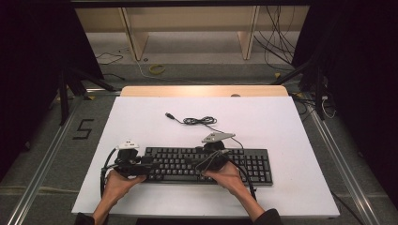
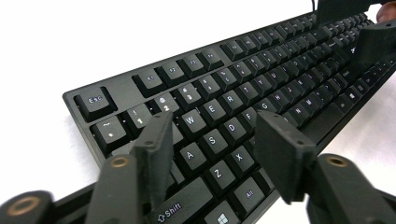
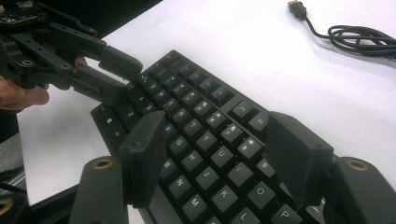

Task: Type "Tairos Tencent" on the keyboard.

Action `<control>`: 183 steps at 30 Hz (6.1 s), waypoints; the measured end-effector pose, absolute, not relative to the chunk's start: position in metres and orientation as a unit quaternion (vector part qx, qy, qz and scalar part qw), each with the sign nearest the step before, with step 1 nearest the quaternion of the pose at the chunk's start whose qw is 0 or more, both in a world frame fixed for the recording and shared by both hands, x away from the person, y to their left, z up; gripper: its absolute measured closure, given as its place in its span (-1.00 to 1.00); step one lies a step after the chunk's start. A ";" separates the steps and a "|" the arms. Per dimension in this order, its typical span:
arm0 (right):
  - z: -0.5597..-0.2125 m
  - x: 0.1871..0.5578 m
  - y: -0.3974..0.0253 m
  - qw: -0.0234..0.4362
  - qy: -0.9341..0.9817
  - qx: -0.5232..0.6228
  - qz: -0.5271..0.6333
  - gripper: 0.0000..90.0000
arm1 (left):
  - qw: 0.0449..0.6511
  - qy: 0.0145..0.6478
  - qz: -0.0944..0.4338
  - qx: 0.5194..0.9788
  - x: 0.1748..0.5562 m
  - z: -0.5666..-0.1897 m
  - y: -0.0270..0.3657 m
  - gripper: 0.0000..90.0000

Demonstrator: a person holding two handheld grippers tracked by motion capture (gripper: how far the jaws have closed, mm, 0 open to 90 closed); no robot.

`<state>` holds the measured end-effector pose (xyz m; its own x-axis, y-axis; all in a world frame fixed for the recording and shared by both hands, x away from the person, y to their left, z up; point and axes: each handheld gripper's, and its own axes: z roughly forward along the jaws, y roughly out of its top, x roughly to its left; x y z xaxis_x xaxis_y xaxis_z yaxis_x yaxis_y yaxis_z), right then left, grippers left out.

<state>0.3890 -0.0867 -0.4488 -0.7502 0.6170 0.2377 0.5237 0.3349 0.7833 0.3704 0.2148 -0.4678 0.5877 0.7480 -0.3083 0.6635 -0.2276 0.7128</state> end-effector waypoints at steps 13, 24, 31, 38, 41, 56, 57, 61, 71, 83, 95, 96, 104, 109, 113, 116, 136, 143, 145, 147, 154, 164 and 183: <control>-0.448 0.389 -0.089 0.053 0.815 0.351 0.457 -0.17 | 0.407 0.445 0.054 0.796 0.372 -0.472 0.213 0.79; -0.449 0.390 -0.090 0.056 0.815 0.354 0.455 -0.18 | 0.395 0.446 0.056 0.802 0.374 -0.475 0.211 0.98; -0.449 0.390 -0.090 0.056 0.816 0.354 0.454 -0.18 | 0.383 0.446 0.056 0.807 0.376 -0.477 0.208 0.98; -0.450 0.389 -0.089 0.055 0.817 0.354 0.452 -0.18 | 0.379 0.447 0.056 0.808 0.376 -0.479 0.207 0.99; -0.450 0.389 -0.089 0.056 0.816 0.354 0.452 -0.18 | 0.379 0.447 0.057 0.808 0.375 -0.478 0.207 0.98; -0.450 0.389 -0.090 0.056 0.816 0.355 0.452 -0.17 | 0.411 0.436 0.048 0.799 0.370 -0.468 0.207 0.61; -0.451 0.389 -0.090 0.056 0.816 0.355 0.452 -0.17 | 0.412 0.437 0.047 0.798 0.370 -0.467 0.207 0.55; -0.451 0.389 -0.090 0.056 0.817 0.355 0.451 -0.17 | 0.422 0.438 0.043 0.793 0.369 -0.465 0.207 0.35; -0.452 0.389 -0.089 0.054 0.819 0.354 0.447 -0.14 | 0.430 0.444 0.043 0.785 0.367 -0.464 0.207 0.01; -0.453 0.389 -0.089 0.052 0.822 0.353 0.444 -0.06 | 0.434 0.448 0.043 0.780 0.366 -0.462 0.208 -0.14; -0.457 0.389 -0.088 0.052 0.827 0.351 0.436 0.25 | 0.440 0.449 0.044 0.776 0.364 -0.461 0.208 -0.22; -0.457 0.389 -0.088 0.052 0.828 0.350 0.436 0.28 | 0.440 0.450 0.043 0.776 0.364 -0.461 0.208 -0.23; -0.459 0.389 -0.087 0.050 0.830 0.349 0.432 0.44 | 0.442 0.450 0.045 0.775 0.363 -0.460 0.207 -0.26; -0.460 0.389 -0.087 0.050 0.832 0.348 0.430 0.50 | 0.442 0.449 0.045 0.775 0.363 -0.460 0.207 -0.27; -0.460 0.389 -0.087 0.048 0.832 0.349 0.428 0.56 | 0.443 0.448 0.046 0.775 0.363 -0.460 0.207 -0.27; -0.461 0.389 -0.086 0.048 0.833 0.348 0.428 0.58 | 0.443 0.445 0.048 0.777 0.363 -0.459 0.207 -0.28; -0.463 0.388 -0.085 0.043 0.838 0.343 0.423 0.92 | 0.442 0.446 0.049 0.777 0.364 -0.459 0.206 -0.29; -0.463 0.387 -0.084 0.041 0.840 0.339 0.422 1.00 | 0.442 0.444 0.052 0.778 0.366 -0.457 0.206 -0.28; -0.463 0.386 -0.084 0.041 0.840 0.339 0.422 1.00 | 0.443 0.446 0.052 0.776 0.367 -0.457 0.206 -0.27; -0.463 0.386 -0.084 0.039 0.841 0.337 0.422 1.00 | 0.443 0.446 0.054 0.776 0.368 -0.456 0.206 -0.25; -0.464 0.383 -0.084 0.037 0.843 0.335 0.420 1.00 | 0.437 0.442 0.053 0.781 0.375 -0.456 0.200 -0.05; -0.464 0.380 -0.086 0.034 0.843 0.334 0.419 1.00 | 0.416 0.427 0.054 0.801 0.386 -0.460 0.190 0.53; -0.463 0.376 -0.087 0.028 0.843 0.329 0.425 0.98 | 0.371 0.413 0.052 0.830 0.399 -0.467 0.176 0.98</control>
